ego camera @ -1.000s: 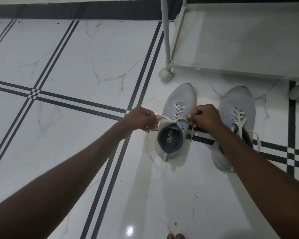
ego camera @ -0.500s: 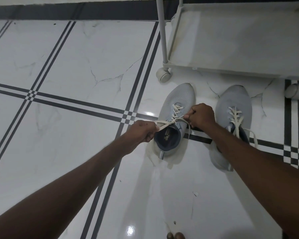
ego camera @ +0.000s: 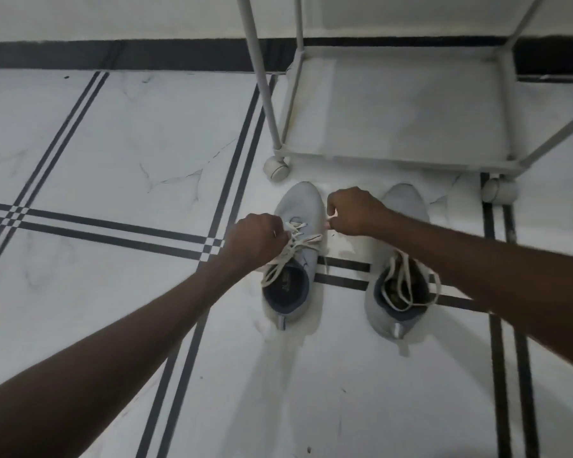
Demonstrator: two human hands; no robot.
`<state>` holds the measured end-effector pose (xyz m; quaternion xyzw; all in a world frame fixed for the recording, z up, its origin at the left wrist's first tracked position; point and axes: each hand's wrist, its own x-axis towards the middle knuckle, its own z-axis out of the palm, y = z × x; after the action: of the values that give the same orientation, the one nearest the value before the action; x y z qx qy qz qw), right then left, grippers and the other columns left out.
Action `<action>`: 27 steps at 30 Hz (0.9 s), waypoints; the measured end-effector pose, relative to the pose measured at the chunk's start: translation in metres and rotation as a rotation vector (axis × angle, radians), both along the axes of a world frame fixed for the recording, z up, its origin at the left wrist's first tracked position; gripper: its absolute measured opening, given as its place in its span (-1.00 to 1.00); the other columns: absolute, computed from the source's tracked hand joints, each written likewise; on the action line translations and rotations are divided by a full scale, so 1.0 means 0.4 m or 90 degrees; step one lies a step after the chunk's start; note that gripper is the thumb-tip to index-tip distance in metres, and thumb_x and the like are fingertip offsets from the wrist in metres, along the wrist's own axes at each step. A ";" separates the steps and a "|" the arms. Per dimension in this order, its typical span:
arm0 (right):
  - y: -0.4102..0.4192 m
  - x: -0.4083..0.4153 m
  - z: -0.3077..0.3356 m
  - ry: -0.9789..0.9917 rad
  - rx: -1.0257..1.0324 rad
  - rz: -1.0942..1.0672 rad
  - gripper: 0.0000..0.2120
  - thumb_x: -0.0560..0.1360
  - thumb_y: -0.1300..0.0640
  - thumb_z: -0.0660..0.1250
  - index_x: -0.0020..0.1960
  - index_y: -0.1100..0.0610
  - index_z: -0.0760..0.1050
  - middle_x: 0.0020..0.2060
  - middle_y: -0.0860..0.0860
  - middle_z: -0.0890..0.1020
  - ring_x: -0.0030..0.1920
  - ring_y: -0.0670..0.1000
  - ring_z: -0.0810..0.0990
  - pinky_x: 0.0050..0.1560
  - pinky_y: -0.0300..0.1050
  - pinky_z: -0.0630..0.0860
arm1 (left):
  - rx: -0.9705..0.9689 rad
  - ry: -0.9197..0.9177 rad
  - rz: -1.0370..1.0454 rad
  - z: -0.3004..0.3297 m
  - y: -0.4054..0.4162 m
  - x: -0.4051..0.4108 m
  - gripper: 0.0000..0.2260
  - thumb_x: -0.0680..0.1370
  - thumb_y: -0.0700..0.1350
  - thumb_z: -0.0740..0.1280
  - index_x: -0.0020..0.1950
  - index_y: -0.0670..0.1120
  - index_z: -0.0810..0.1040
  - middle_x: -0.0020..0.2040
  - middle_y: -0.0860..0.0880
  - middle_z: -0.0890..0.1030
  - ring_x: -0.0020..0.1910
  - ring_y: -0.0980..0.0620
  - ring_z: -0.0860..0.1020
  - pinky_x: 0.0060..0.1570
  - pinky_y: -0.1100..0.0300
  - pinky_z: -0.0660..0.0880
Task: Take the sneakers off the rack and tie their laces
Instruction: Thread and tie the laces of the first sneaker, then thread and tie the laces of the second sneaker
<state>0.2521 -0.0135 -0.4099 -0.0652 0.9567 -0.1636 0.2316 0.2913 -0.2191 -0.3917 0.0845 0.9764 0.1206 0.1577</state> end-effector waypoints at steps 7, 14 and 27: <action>0.246 0.070 0.128 -0.062 -0.023 0.045 -0.95 0.45 0.13 0.42 -0.13 0.08 0.65 -0.29 -0.01 0.71 -0.39 -0.05 0.68 -0.41 -0.32 0.48 | 0.204 -0.090 -0.217 0.023 0.273 -0.004 -0.85 0.55 -0.09 0.37 0.02 -0.06 0.71 -0.08 -0.01 0.74 -0.13 0.03 0.68 -0.10 0.28 0.49; 0.359 0.258 0.017 -0.029 -0.133 -0.164 -0.85 0.34 0.00 0.55 -0.20 0.02 0.63 -0.33 -0.10 0.67 -0.36 -0.18 0.60 -0.30 -0.23 0.45 | 0.197 -0.132 -0.190 -0.049 0.388 0.050 -0.74 0.38 0.08 0.54 -0.05 -0.02 0.63 -0.15 0.00 0.71 -0.18 -0.01 0.64 -0.11 0.11 0.56; 0.482 0.230 0.082 -0.330 -0.344 -0.456 -0.89 0.49 0.21 0.43 -0.07 0.26 0.66 -0.49 0.07 0.45 -0.43 0.03 0.57 -0.37 -0.16 0.58 | 0.422 -0.481 0.117 0.027 0.336 -0.021 -0.88 0.51 -0.33 0.38 0.03 -0.23 0.65 -0.31 -0.06 0.68 -0.24 -0.06 0.66 -0.08 0.06 0.68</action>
<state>0.3442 0.1794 -0.3769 0.2515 0.7542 -0.4843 0.3652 0.2827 -0.0848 -0.3810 -0.0056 0.7640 0.4594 0.4531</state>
